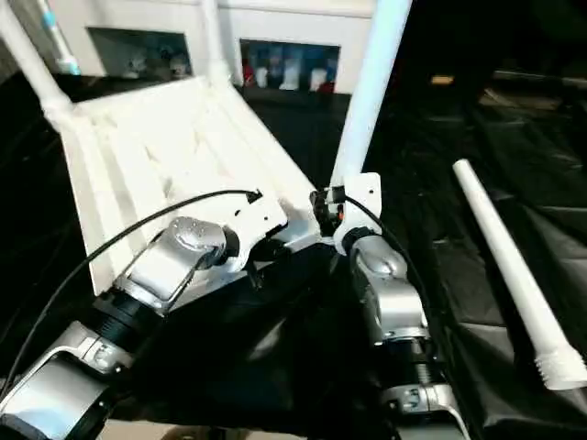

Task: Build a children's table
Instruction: Rotate leg to tighten

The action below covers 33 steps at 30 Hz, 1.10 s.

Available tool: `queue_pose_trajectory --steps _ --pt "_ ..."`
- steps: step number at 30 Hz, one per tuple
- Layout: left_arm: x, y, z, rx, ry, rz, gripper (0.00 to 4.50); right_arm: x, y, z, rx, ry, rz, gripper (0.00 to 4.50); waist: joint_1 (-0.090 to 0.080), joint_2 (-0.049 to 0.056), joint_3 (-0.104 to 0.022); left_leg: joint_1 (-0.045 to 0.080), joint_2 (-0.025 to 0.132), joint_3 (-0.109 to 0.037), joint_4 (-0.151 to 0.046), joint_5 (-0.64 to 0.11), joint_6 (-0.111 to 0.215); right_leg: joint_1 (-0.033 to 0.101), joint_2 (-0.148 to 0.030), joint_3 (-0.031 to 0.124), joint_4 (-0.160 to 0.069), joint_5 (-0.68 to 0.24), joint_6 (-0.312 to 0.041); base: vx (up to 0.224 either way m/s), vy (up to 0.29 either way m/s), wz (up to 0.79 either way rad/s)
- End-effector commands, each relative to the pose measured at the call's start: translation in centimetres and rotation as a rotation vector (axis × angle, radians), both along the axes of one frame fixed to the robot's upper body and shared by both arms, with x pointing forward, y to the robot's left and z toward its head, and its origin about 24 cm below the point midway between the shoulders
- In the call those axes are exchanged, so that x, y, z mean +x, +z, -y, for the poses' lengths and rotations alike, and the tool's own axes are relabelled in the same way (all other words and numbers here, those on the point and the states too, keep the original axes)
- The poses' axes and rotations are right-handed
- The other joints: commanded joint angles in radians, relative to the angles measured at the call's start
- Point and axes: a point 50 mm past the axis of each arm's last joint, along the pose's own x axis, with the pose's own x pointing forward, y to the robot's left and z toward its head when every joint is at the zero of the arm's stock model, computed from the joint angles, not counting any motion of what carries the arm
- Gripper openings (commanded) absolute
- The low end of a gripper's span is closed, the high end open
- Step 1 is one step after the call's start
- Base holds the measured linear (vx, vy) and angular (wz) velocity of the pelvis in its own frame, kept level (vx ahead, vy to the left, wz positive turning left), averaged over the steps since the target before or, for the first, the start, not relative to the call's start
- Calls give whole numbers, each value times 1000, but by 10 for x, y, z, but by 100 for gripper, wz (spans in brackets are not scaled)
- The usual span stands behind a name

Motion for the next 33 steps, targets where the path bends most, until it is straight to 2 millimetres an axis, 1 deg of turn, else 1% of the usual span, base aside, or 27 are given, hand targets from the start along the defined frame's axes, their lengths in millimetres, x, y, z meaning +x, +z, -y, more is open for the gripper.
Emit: queue_pose_trajectory --steps 1,2,3,4,5,6,8,9,10,11,12,13,14,15,16,17,18,19,20,22,24,25,28,30,31,32,33 --pt "-7 -22 0 64 -11 -66 0 -5 -7 -18 4 115 -37 347 -1 -3 -39 7 85 -24 -73 -242 22 5 -80 56 -76 -242 -160 0 0 0" --pt "-7 -21 0 63 -16 -63 0 -5 -4 -18 8 134 -22 365 1 0 -42 6 87 -17 -70 -216 35 6 -78 52 -71 -189 -176 0 0 0" --pt "-7 -21 -1 62 -20 -60 0 -5 0 -17 14 149 -9 378 1 -1 -42 5 86 -9 -69 -240 41 -1 -75 51 -74 -203 -184 0 0 0" --pt "-8 -21 -2 59 -33 -56 0 -6 5 -17 19 185 11 386 1 2 -43 2 84 -8 -67 -238 40 1 -75 50 -72 -204 -187 0 0 0" --pt "-9 -20 -3 56 -44 -53 0 -9 9 -16 19 222 28 396 3 -1 -46 -3 84 -6 -64 -214 45 5 -74 48 -69 -173 -188 0 0 0" --pt "-9 -20 -3 56 -44 -53 0 -9 9 -16 19 222 28 396 4 0 -47 -4 85 -6 -63 -196 47 6 -73 48 -66 -146 -190 0 0 0" --pt "-10 -18 -4 36 -67 -40 0 -12 15 -14 10 269 51 418 5 1 -49 -7 83 -1 -56 -141 67 10 -71 44 -57 -49 -212 0 0 0" --pt "-10 -16 -5 18 -73 -36 0 -14 18 -10 -11 288 65 425 6 1 -49 -8 83 -1 -54 -125 71 13 -69 42 -54 -28 -215 0 0 0" --pt "-13 -13 -7 -10 -104 -30 0 -17 21 -5 -41 313 80 431 6 -2 -53 -10 81 0 -48 -85 85 18 -67 41 -46 39 -226 0 0 0" --pt "-14 -12 -8 -19 -115 -32 0 -17 22 -3 -50 320 84 431 6 -1 -58 -12 80 0 -43 -52 95 22 -66 39 -38 90 -233 0 0 0" --pt "-15 -12 -10 -24 -114 -37 0 -18 24 -1 -59 329 86 441 5 2 -65 -13 78 2 -33 14 119 22 -64 39 -25 207 -249 0 0 0" --pt "-15 -12 -10 -24 -114 -38 0 -18 24 -1 -60 330 86 441 2 -1 -69 -18 73 4 -23 67 145 24 -59 38 -12 319 -262 0 0 0" --pt "-16 -11 -12 -31 -125 -34 0 -20 25 1 -64 347 85 441 1 1 -66 -19 71 7 -19 77 166 19 -59 39 -8 372 -274 0 0 0" --pt "-20 -10 -18 -51 -161 -35 0 -23 28 7 -79 388 82 441 2 1 -66 -22 69 6 -17 59 177 23 -58 37 -7 372 -275 0 0 0" --pt "-22 -9 -22 -60 -174 -43 0 -26 29 10 -85 414 82 441 2 -1 -64 -23 71 6 -19 41 182 24 -61 37 -10 356 -274 0 0 0" --pt "-22 -9 -22 -60 -174 -44 0 -26 29 10 -85 415 82 441 3 0 -63 -22 73 6 -20 22 183 24 -62 36 -11 331 -272 0 0 0" --pt "-24 -9 -24 -66 -181 -51 0 -28 30 12 -89 434 81 441 2 2 -61 -21 76 6 -22 -7 182 20 -63 36 -15 270 -273 0 0 0" --pt "-26 -9 -27 -76 -197 -45 0 -31 31 15 -93 470 77 441 2 6 -58 -17 79 6 -24 -32 173 19 -62 36 -19 206 -275 0 0 0" --pt "-29 -7 -31 -96 -222 -33 0 -36 33 18 -119 518 84 441 1 4 -55 -17 81 6 -26 -52 164 18 -62 37 -23 155 -272 0 0 0" --pt "-34 -3 -34 -138 -280 -20 0 -41 33 22 -131 579 81 441 2 3 -57 -17 82 5 -26 -56 160 22 -62 38 -23 130 -267 0 0 0" --pt "-36 -3 -35 -146 -293 -17 0 -43 33 23 -132 594 79 441 0 4 -58 -16 80 8 -24 -37 164 16 -59 38 -20 140 -274 0 0 0" --pt "-39 -1 -40 -145 -310 -13 0 -48 33 27 -146 668 68 441 -1 4 -58 -16 80 10 -21 -37 170 16 -60 38 -19 139 -280 0 0 0" --pt "-43 2 -46 -158 -342 -6 0 -58 33 29 -158 795 33 441 1 2 -60 -17 81 9 -18 -20 185 21 -61 39 -15 158 -280 0 0 0" --pt "-45 4 -49 -168 -360 -7 0 -62 32 30 -164 842 11 441 1 1 -62 -17 79 11 -14 2 205 19 -59 39 -11 192 -283 0 0 0" --pt "-47 5 -50 -174 -372 -7 0 -64 31 31 -164 867 -2 441 1 3 -63 -16 79 10 -12 13 214 18 -60 37 -9 200 -290 0 0 0" --pt "-48 5 -51 -175 -376 -7 0 -65 31 31 -166 879 -6 441 0 1 -63 -17 79 10 -11 14 220 18 -59 36 -9 194 -295 0 0 0" --pt "-48 5 -52 -177 -380 -6 0 -66 30 31 -167 891 -9 441 0 2 -62 -17 80 10 -11 12 222 18 -60 37 -9 187 -296 0 0 0"
